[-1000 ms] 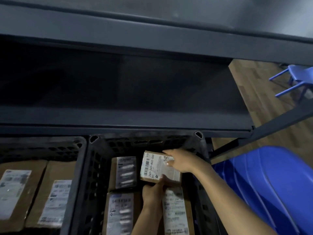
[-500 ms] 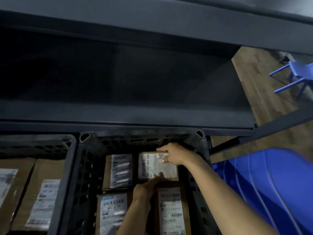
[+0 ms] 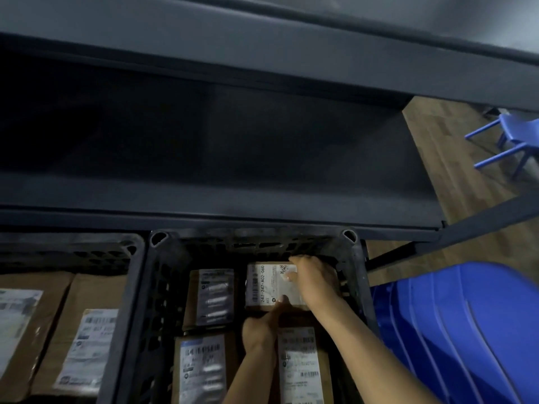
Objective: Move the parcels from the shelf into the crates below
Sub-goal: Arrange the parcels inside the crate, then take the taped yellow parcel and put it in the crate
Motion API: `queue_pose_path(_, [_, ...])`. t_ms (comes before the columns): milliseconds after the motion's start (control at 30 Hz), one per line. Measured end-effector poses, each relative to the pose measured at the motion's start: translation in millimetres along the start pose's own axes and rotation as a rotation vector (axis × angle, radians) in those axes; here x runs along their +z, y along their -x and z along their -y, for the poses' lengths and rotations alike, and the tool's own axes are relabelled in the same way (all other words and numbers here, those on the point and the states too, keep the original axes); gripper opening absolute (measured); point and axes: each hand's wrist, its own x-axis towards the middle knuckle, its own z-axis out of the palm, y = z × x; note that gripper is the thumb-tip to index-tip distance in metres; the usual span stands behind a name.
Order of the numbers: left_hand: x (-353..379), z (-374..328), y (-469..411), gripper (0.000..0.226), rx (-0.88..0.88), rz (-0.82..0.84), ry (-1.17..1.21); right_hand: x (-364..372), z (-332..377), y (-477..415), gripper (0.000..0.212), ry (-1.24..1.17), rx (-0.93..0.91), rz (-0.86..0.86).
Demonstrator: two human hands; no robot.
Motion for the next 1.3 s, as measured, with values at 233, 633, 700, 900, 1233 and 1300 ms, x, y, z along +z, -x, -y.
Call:
queue_pose_path(233, [-7.4, -28.1, 31.2, 0.038, 0.021, 0.133, -0.166, -28.6, 11.5, 50.2, 0.052, 0.017, -0.139, -0.164])
queue_pose_path(633, [-54.6, -163.9, 225.1, 0.035, 0.745, 0.240, -0.559, -204.9, 76.2, 145.3, 0.066, -0.285, -0.329, -0.229])
queue_pose_path(700, [-64.4, -191.7, 258.2, 0.052, 0.879, 0.202, -0.575, -230.1, 90.9, 156.2, 0.061, -0.382, -0.367, -0.284])
queue_pose_path(900, [-95.0, -280.5, 333.2, 0.067, 1.143, 0.091, -0.514, -310.5, 135.5, 170.5, 0.061, -0.547, -0.430, -0.395])
queue_pose_path(1233, [-112.0, -431.1, 369.2, 0.073, 1.427, -0.129, -0.596, -418.8, 210.0, 109.6, 0.076, -0.607, -0.360, -0.600])
queue_pose_path(1300, [-107.5, -458.0, 367.5, 0.069, 1.452, -0.168, -0.620, -434.9, 219.5, 92.3, 0.080, -0.610, -0.340, -0.617])
